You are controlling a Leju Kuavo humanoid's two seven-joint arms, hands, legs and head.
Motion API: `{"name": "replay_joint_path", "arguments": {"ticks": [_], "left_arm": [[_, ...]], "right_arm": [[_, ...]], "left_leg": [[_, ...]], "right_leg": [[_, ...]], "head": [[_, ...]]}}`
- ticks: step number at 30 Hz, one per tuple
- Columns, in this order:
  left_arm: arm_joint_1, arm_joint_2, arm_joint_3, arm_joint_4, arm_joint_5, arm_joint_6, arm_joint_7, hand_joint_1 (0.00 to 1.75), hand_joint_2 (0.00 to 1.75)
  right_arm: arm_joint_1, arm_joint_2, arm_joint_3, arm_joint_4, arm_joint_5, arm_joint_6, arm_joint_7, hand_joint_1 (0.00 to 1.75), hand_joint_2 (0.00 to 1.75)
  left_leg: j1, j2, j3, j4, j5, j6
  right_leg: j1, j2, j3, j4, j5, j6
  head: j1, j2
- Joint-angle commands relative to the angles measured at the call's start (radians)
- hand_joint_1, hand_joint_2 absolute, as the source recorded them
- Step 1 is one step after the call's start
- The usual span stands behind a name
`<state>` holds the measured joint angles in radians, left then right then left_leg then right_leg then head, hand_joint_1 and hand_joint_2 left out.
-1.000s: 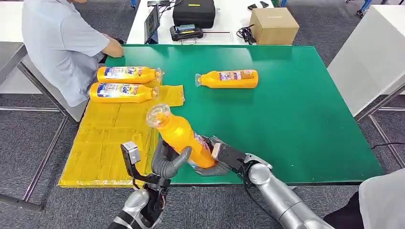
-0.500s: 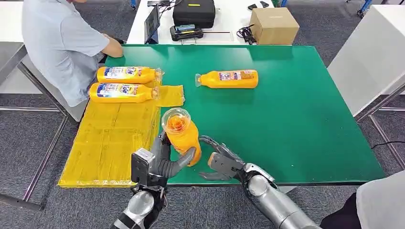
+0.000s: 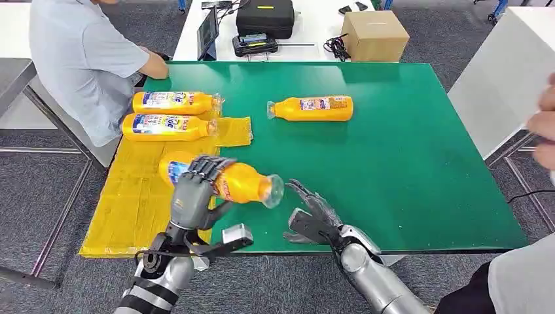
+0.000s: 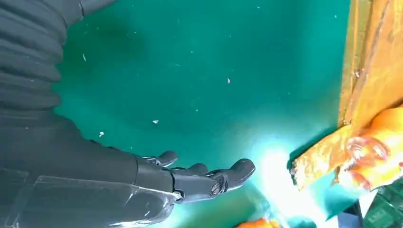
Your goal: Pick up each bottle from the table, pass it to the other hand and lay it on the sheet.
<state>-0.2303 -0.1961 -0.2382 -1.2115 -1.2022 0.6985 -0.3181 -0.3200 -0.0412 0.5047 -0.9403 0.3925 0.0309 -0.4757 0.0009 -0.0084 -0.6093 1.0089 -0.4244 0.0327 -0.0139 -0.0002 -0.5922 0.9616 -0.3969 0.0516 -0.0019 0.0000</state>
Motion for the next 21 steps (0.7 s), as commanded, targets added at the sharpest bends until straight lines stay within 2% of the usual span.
{"name": "replay_joint_path", "arguments": {"ticks": [1, 3, 4, 7, 10, 12, 13, 17, 20, 21], "left_arm": [[-0.187, 0.077, 0.155, 0.274, -0.189, 0.0, 0.121, 1.75, 1.75], [-0.217, 0.107, 0.142, 0.312, -0.182, 0.0, 0.128, 1.75, 1.75], [-0.254, 0.128, 0.142, 0.411, -0.205, 0.0, 0.139, 1.75, 1.75], [-0.27, 0.151, 0.136, 0.456, -0.214, 0.0, 0.154, 1.75, 1.75], [-0.35, 0.18, 0.083, 0.681, -0.212, -0.017, 0.165, 1.75, 1.75], [-0.368, 0.184, 0.065, 0.733, -0.207, -0.016, 0.165, 1.75, 1.75], [-0.374, 0.182, 0.061, 0.761, -0.19, -0.063, 0.152, 1.75, 1.75], [-0.368, 0.179, 0.05, 0.774, -0.181, -0.046, 0.161, 1.75, 1.75], [-0.371, 0.171, 0.046, 0.789, -0.177, -0.076, 0.19, 1.55, 1.75], [-0.375, 0.172, 0.032, 0.792, -0.193, -0.086, 0.214, 0.73, 1.75]], "right_arm": [[-0.008, 0.019, -0.035, -0.031, -0.015, 0.044, -0.03, 0.0, 1.75], [-0.009, 0.021, -0.031, -0.039, -0.017, 0.05, -0.033, 0.0, 1.75], [-0.015, 0.025, -0.026, -0.042, -0.023, 0.075, -0.036, 0.0, 1.75], [-0.014, 0.022, -0.019, -0.052, -0.028, 0.077, -0.04, 0.0, 1.75], [-0.006, 0.015, -0.015, -0.071, -0.043, 0.089, -0.048, 0.0, 1.75], [-0.003, 0.012, -0.015, -0.078, -0.044, 0.088, -0.047, 0.0, 1.75], [0.002, 0.01, -0.019, -0.083, -0.05, 0.091, -0.044, 0.0, 1.75], [0.012, 0.008, -0.023, -0.089, -0.05, 0.089, -0.043, 0.0, 1.75], [0.021, 0.007, -0.024, -0.092, -0.051, 0.092, -0.042, 0.0, 1.75], [0.025, 0.007, -0.024, -0.095, -0.051, 0.093, -0.041, 0.0, 1.75]], "left_leg": [[0.001, 0.0, 0.004, 0.0, -0.002, -0.002], [0.001, 0.0, 0.004, 0.0, -0.001, -0.003], [0.0, 0.0, 0.004, -0.001, 0.0, -0.002], [0.0, 0.001, 0.003, -0.001, 0.0, -0.002], [0.001, 0.001, 0.005, 0.0, -0.001, -0.003], [0.001, -0.001, 0.003, -0.001, 0.0, -0.002], [0.0, -0.001, 0.006, -0.001, 0.0, -0.003], [0.001, 0.002, 0.005, 0.001, -0.002, -0.003], [0.001, 0.0, 0.003, 0.0, -0.001, -0.002], [0.001, -0.001, 0.004, 0.0, -0.001, -0.003]], "right_leg": [[0.001, 0.0, 0.004, 0.001, -0.002, -0.003], [0.001, 0.0, 0.004, 0.001, -0.002, -0.003], [0.0, 0.0, 0.003, 0.001, -0.001, -0.002], [0.0, 0.001, 0.002, 0.001, 0.0, -0.002], [0.001, 0.001, 0.004, 0.001, -0.002, -0.003], [0.0, -0.001, 0.003, 0.0, -0.001, -0.002], [0.0, -0.001, 0.006, 0.001, -0.002, -0.003], [0.001, 0.001, 0.005, 0.002, -0.003, -0.003], [0.001, 0.0, 0.003, 0.001, -0.001, -0.002], [0.001, -0.001, 0.004, 0.001, -0.003, -0.002]], "head": [[0.0, 0.0], [0.0, 0.0], [0.0, 0.0], [0.0, 0.0], [0.0, 0.0], [0.0, 0.0], [0.0, 0.0], [0.0, 0.0], [0.001, 0.0], [0.0, 0.0]]}}
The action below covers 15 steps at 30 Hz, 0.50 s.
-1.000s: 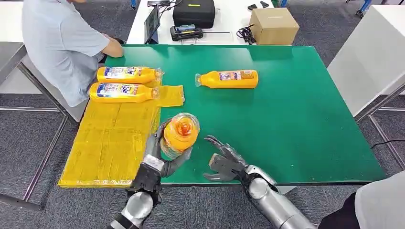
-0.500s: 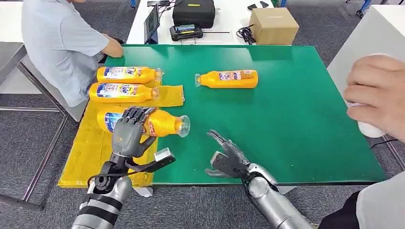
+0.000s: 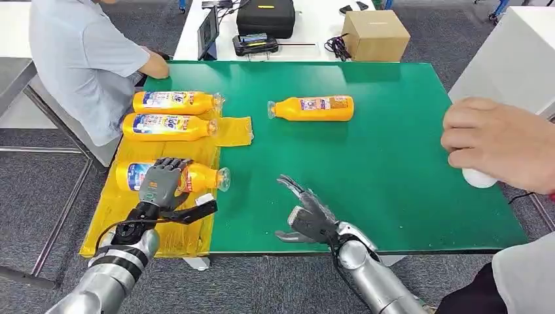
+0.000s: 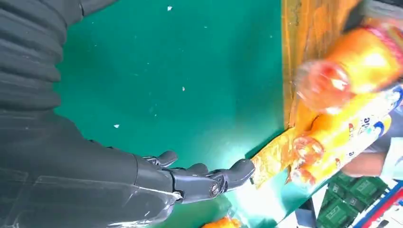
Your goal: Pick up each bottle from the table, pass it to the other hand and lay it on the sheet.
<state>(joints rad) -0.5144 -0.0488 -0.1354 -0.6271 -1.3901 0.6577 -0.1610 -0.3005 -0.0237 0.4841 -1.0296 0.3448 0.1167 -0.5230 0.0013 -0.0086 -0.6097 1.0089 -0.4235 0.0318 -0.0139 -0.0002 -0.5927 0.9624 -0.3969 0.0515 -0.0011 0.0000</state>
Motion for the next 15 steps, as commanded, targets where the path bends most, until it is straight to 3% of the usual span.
{"name": "replay_joint_path", "arguments": {"ticks": [1, 6, 15], "left_arm": [[-0.091, 0.025, -0.072, 0.209, -0.007, -0.046, 0.064, 0.33, 1.75], [-0.088, 0.018, -0.075, 0.216, -0.004, -0.06, 0.095, 0.0, 1.75], [-0.084, 0.016, -0.118, 0.227, -0.057, -0.094, 0.15, 0.0, 1.75]], "right_arm": [[0.006, -0.01, -0.004, -0.006, -0.004, 0.009, 0.007, 0.0, 1.75], [0.013, -0.004, -0.013, -0.01, -0.01, 0.011, 0.008, 0.0, 1.75], [0.026, -0.004, -0.019, -0.014, -0.01, 0.011, 0.01, 0.0, 1.75]], "left_leg": [[0.001, 0.0, 0.004, 0.0, -0.002, -0.001], [0.0, 0.001, 0.003, 0.0, -0.001, -0.001], [0.0, 0.001, 0.004, -0.001, -0.001, -0.001]], "right_leg": [[0.001, -0.001, 0.004, 0.0, -0.002, -0.002], [0.0, 0.0, 0.002, 0.0, -0.001, -0.002], [0.0, 0.0, 0.004, 0.0, -0.001, -0.001]], "head": [[0.0, 0.0], [-0.001, 0.0], [-0.001, 0.0]]}}
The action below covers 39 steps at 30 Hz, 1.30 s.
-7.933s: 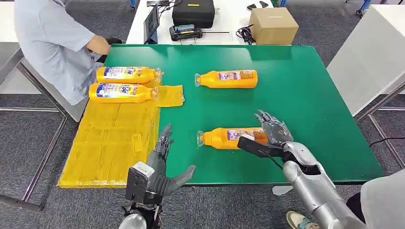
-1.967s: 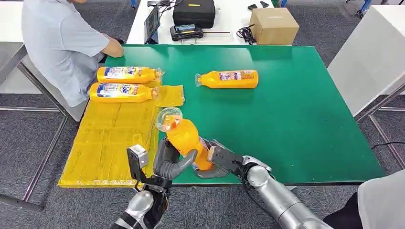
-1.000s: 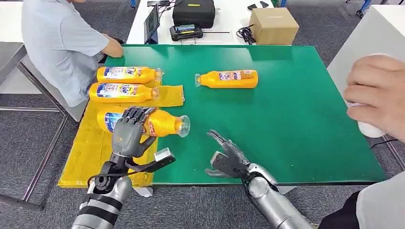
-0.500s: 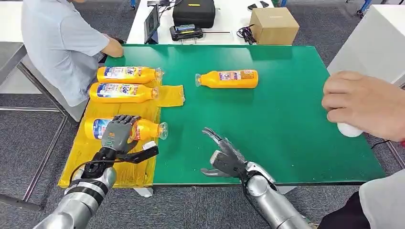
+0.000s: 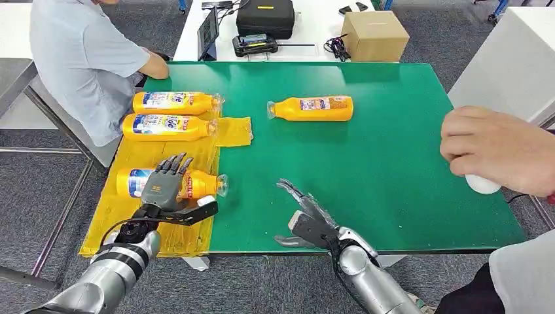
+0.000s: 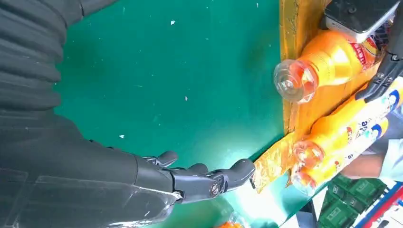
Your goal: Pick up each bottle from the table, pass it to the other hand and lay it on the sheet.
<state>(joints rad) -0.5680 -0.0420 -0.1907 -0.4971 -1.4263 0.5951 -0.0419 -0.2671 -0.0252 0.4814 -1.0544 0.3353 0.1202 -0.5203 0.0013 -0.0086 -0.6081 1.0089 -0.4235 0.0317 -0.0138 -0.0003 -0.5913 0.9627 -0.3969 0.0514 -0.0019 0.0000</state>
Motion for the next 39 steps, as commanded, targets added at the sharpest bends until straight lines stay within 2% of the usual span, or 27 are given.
{"name": "replay_joint_path", "arguments": {"ticks": [1, 4, 5, 6, 11, 16, 19, 20, 21, 22, 24, 25, 26, 28, 29, 30, 31, 32, 33, 34, 35, 39], "left_arm": [[-0.03, 0.009, -0.063, 0.097, -0.021, -0.031, 0.031, 0.0, 1.75], [-0.03, 0.009, -0.063, 0.097, -0.021, -0.031, 0.031, 0.0, 1.75], [-0.032, 0.0, -0.107, 0.086, -0.074, -0.053, 0.083, 0.0, 1.75], [-0.033, -0.002, -0.109, 0.086, -0.075, -0.053, 0.084, 0.0, 1.75], [-0.011, -0.02, -0.157, 0.008, -0.118, 0.046, 0.105, 0.0, 1.75], [0.043, -0.029, -0.199, -0.096, -0.145, 0.085, 0.131, 0.0, 1.75], [0.154, -0.018, -0.227, -0.31, -0.145, 0.103, 0.14, 0.0, 1.75], [0.237, 0.003, -0.244, -0.486, -0.145, 0.103, 0.126, 0.0, 1.75], [0.276, 0.003, -0.25, -0.547, -0.145, 0.103, 0.134, 0.0, 1.75], [0.404, -0.04, -0.192, -0.761, -0.039, 0.103, 0.036, 0.0, 1.75], [0.504, -0.106, -0.149, -0.875, 0.07, 0.103, -0.077, 0.0, 1.75], [0.551, -0.145, -0.114, -0.911, 0.175, 0.103, -0.194, 0.0, 1.75], [0.577, -0.173, -0.098, -0.939, 0.258, 0.103, -0.257, 0.0, 1.75], [0.603, -0.197, -0.082, -0.961, 0.428, 0.103, -0.342, 0.0, 1.75], [0.604, -0.198, -0.077, -0.963, 0.456, 0.103, -0.354, 0.0, 1.75], [0.603, -0.199, -0.082, -0.968, 0.512, 0.103, -0.365, 0.0, 1.75], [0.595, -0.186, -0.106, -0.955, 0.637, 0.103, -0.378, 0.0, 1.75], [0.594, -0.183, -0.112, -0.954, 0.674, 0.103, -0.384, 0.0, 1.75], [0.594, -0.184, -0.112, -0.954, 0.674, 0.103, -0.384, 0.0, 1.75], [0.596, -0.183, -0.12, -0.96, 0.713, 0.103, -0.38, 0.0, 1.75], [0.598, -0.175, -0.143, -0.966, 0.753, 0.103, -0.372, 0.0, 1.75], [0.599, -0.156, -0.195, -0.977, 0.81, 0.083, -0.365, 0.0, 1.75]], "right_arm": [[-0.007, -0.002, -0.016, 0.011, -0.001, 0.007, 0.007, 0.0, 1.75], [-0.007, -0.002, -0.016, 0.011, -0.001, 0.007, 0.007, 0.0, 1.75], [-0.006, 0.0, -0.03, 0.021, 0.001, 0.007, 0.011, 0.0, 1.75], [-0.006, -0.001, -0.03, 0.022, 0.001, 0.007, 0.011, 0.0, 1.75], [0.005, 0.0, -0.041, 0.034, 0.004, 0.003, 0.013, 0.0, 1.75], [0.03, -0.009, -0.049, 0.018, 0.009, -0.005, 0.012, 0.0, 1.75], [0.068, -0.018, -0.063, -0.018, 0.025, -0.033, 0.013, 0.0, 1.75], [0.098, -0.006, -0.093, -0.049, 0.033, -0.087, 0.004, 0.0, 1.75], [0.118, -0.005, -0.101, -0.076, 0.035, -0.1, 0.004, 0.0, 1.75], [0.182, 0.036, -0.182, -0.171, 0.003, -0.169, -0.019, 0.0, 1.75], [0.242, 0.068, -0.243, -0.286, -0.02, -0.21, -0.008, 0.0, 1.75], [0.276, 0.067, -0.266, -0.353, -0.01, -0.23, 0.012, 0.0, 1.75], [0.291, 0.062, -0.289, -0.381, -0.017, -0.233, 0.029, 0.0, 1.75], [0.306, 0.016, -0.319, -0.387, -0.076, -0.13, 0.112, 0.0, 1.75], [0.307, -0.003, -0.342, -0.37, -0.113, -0.091, 0.112, 0.0, 1.75], [0.303, -0.004, -0.358, -0.339, -0.165, -0.035, 0.114, 0.0, 0.0], [0.306, -0.034, -0.377, -0.312, -0.17, -0.032, 0.157, 0.0, 0.0], [0.308, -0.066, -0.379, -0.29, -0.067, -0.105, 0.162, 0.0, 0.0], [0.309, -0.072, -0.384, -0.288, -0.067, -0.103, 0.157, 0.0, 0.0], [0.303, -0.09, -0.38, -0.273, 0.041, -0.153, 0.225, 0.0, 0.0], [0.306, -0.108, -0.385, -0.277, 0.025, -0.108, 0.232, 0.0, 1.75], [0.316, -0.16, -0.37, -0.291, 0.101, -0.117, 0.236, 0.0, 1.75]], "left_leg": [[0.0, 0.001, 0.003, -0.001, -0.001, -0.001], [0.0, 0.001, 0.004, 0.0, -0.002, -0.001], [0.0, 0.002, 0.005, 0.0, -0.002, -0.002], [0.0, 0.001, 0.004, 0.0, -0.001, -0.001], [0.0, 0.0, 0.007, 0.0, -0.001, -0.002], [0.0, -0.001, 0.008, -0.001, -0.001, -0.002], [0.0, -0.001, 0.006, -0.001, -0.001, -0.001], [0.0, 0.0, 0.008, -0.001, -0.002, -0.001], [0.0, 0.0, 0.006, -0.001, -0.001, -0.001], [-0.001, 0.0, 0.008, -0.001, -0.003, -0.002], [0.0, 0.002, 0.007, 0.0, -0.004, -0.002], [-0.002, 0.0, 0.005, -0.001, -0.003, -0.001], [-0.001, 0.0, 0.005, 0.0, -0.005, -0.002], [-0.002, 0.0, 0.003, 0.001, -0.006, -0.002], [-0.001, -0.001, 0.003, 0.002, -0.008, -0.002], [-0.001, -0.001, -0.001, 0.001, -0.005, -0.002], [-0.001, -0.001, -0.003, 0.0, -0.004, -0.002], [-0.001, -0.002, 0.0, 0.0, -0.005, -0.002], [-0.001, -0.002, -0.002, 0.0, -0.004, -0.001], [-0.001, -0.003, 0.001, 0.0, -0.005, -0.001], [-0.001, -0.002, -0.002, 0.0, -0.004, 0.0], [-0.001, -0.001, 0.001, 0.0, -0.005, 0.0]], "right_leg": [[0.0, 0.0, 0.002, 0.0, -0.001, -0.001], [0.0, 0.0, 0.003, 0.0, -0.002, -0.002], [0.001, 0.001, 0.004, 0.0, -0.002, -0.002], [0.0, 0.001, 0.004, 0.0, -0.001, -0.002], [0.0, -0.001, 0.007, 0.001, -0.001, -0.002], [0.0, -0.002, 0.008, 0.0, -0.002, -0.002], [0.0, -0.001, 0.007, 0.0, -0.001, -0.001], [0.0, -0.001, 0.008, 0.0, -0.003, -0.002], [0.0, 0.0, 0.006, 0.0, -0.002, -0.001], [0.0, 0.0, 0.007, 0.0, -0.003, -0.002], [0.0, 0.001, 0.006, 0.001, -0.004, -0.002], [-0.001, -0.001, 0.004, 0.001, -0.004, -0.001], [-0.001, 0.0, 0.004, 0.002, -0.005, -0.002], [-0.001, 0.0, 0.002, 0.002, -0.005, -0.002], [-0.001, -0.001, 0.003, 0.003, -0.007, -0.002], [-0.001, -0.001, -0.001, 0.001, -0.005, -0.001], [-0.001, -0.002, -0.002, 0.0, -0.004, 0.001], [-0.001, -0.003, 0.001, 0.0, -0.006, 0.001], [-0.001, -0.002, -0.001, -0.001, -0.004, 0.001], [0.0, -0.004, 0.002, -0.001, -0.005, 0.001], [-0.001, -0.002, -0.001, -0.001, -0.004, 0.001], [-0.001, -0.001, 0.001, -0.001, -0.005, 0.001]], "head": [[0.0, 0.0], [0.0, 0.0], [0.0, 0.0], [0.0, 0.0], [0.0, 0.0], [0.0, 0.0], [0.0, 0.0], [0.0, 0.0], [0.0, 0.0], [0.0, 0.0], [0.0, 0.0], [0.0, 0.0], [0.0, 0.0], [0.0, 0.0], [0.0, 0.0], [0.0, 0.0], [0.0, 0.0], [0.0, 0.0], [0.0, 0.0], [0.0, 0.0], [0.0, 0.0], [0.0, 0.0]]}}
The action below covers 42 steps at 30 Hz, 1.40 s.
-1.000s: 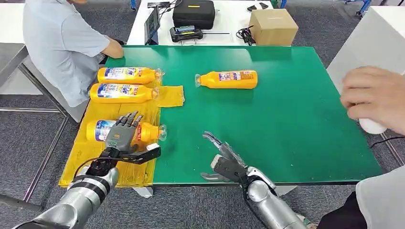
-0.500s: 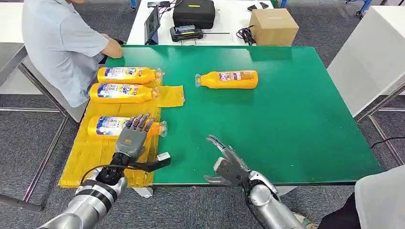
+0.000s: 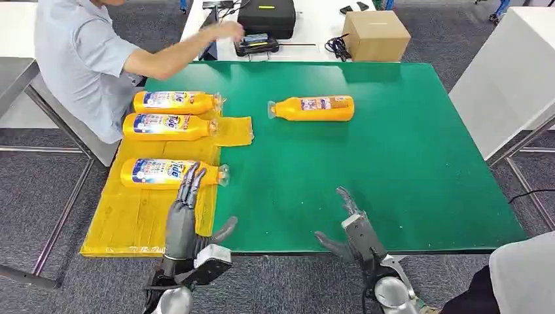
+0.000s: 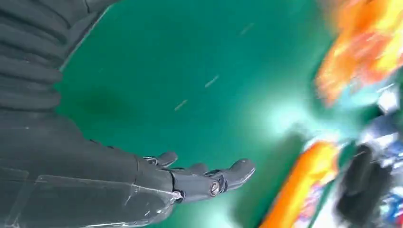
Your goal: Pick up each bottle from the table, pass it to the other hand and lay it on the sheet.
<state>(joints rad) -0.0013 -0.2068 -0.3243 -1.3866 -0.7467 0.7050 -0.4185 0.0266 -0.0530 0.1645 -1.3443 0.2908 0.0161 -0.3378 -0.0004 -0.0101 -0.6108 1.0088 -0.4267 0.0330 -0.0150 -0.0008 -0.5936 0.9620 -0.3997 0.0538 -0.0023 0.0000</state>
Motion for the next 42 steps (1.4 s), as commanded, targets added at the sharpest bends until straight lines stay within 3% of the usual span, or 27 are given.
{"name": "replay_joint_path", "arguments": {"ticks": [1, 9, 20, 34, 38, 42], "left_arm": [[0.034, 0.013, -0.073, -0.093, 0.146, -0.036, 0.019, 0.0, 1.75], [0.043, 0.02, -0.087, -0.117, 0.196, -0.072, 0.05, 0.0, 1.75], [0.049, -0.001, -0.065, -0.147, 0.162, -0.118, 0.084, 0.0, 1.75], [0.032, -0.002, -0.064, -0.127, 0.165, -0.153, 0.1, 0.0, 1.75], [0.01, 0.003, -0.077, -0.096, 0.186, -0.178, 0.101, 0.0, 1.75], [-0.023, 0.007, -0.097, -0.069, 0.21, -0.19, 0.096, 0.0, 1.75]], "right_arm": [[0.022, -0.132, -0.057, -0.009, 0.148, -0.01, 0.053, 0.0, 1.75], [-0.028, -0.165, -0.003, -0.068, 0.29, -0.045, 0.079, 0.0, 1.75], [-0.034, -0.193, 0.094, -0.159, 0.654, -0.219, 0.148, 0.0, 1.75], [-0.097, -0.195, 0.173, -0.125, 0.69, -0.177, 0.165, 0.0, 1.75], [-0.191, -0.226, 0.208, -0.023, 0.636, -0.107, 0.179, 0.0, 1.75], [-0.321, -0.2, 0.26, 0.104, 0.613, -0.083, 0.175, 0.0, 1.75]], "left_leg": [[0.0, 0.0, 0.002, 0.0, -0.001, -0.001], [-0.001, 0.003, 0.004, 0.0, -0.002, -0.001], [0.0, 0.004, 0.006, 0.0, -0.002, -0.002], [0.0, 0.004, 0.005, 0.0, -0.002, -0.001], [-0.001, 0.003, 0.004, -0.001, 0.0, -0.001], [-0.001, 0.006, 0.004, -0.001, 0.0, -0.001]], "right_leg": [[0.0, -0.001, 0.002, 0.0, -0.001, -0.001], [-0.001, 0.002, 0.003, 0.001, -0.001, -0.002], [0.0, 0.002, 0.005, 0.001, -0.002, -0.002], [0.0, 0.003, 0.004, 0.001, -0.001, -0.002], [0.0, 0.002, 0.003, 0.0, 0.0, -0.001], [0.0, 0.005, 0.003, -0.001, 0.001, -0.001]], "head": [[0.0, 0.0], [0.0, 0.0], [0.0, 0.0], [0.0, 0.0], [0.0, 0.0], [0.0, 0.0]]}}
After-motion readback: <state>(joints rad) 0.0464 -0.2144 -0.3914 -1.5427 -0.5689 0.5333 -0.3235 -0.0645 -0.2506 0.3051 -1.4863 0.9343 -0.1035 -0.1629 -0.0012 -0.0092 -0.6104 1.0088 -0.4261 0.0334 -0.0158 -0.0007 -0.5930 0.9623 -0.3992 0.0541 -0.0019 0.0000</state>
